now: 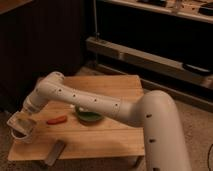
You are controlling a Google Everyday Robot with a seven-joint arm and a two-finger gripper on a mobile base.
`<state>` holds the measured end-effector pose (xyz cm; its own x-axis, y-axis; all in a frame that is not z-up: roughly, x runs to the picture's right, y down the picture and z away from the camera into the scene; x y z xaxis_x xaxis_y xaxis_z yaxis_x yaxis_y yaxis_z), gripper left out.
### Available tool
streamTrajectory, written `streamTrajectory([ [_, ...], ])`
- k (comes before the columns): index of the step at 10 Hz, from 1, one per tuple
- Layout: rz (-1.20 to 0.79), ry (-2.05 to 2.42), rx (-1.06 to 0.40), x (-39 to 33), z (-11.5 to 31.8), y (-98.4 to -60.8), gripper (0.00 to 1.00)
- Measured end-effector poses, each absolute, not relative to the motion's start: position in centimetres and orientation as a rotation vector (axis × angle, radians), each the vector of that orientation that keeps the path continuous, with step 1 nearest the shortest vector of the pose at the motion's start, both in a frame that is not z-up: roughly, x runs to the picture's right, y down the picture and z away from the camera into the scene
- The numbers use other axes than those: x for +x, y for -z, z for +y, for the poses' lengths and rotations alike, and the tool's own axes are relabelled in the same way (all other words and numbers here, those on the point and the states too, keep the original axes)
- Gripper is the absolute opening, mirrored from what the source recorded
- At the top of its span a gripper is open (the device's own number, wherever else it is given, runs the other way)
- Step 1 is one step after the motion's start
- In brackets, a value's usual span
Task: Place the white sponge in the ceramic cup
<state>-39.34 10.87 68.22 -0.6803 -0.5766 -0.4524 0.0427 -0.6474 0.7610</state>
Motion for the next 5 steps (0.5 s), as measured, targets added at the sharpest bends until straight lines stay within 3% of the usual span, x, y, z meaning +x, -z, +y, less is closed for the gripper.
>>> streamTrajectory([
  [1,-1.064,2.35,1.003,-39.49,10.99,-68.22,0.75],
  [2,-1.063,2.344,1.006,-39.43,10.94,-68.29,0.79],
  [5,-1.052,2.282,1.082,-39.19,10.74,-68.2,0.8],
])
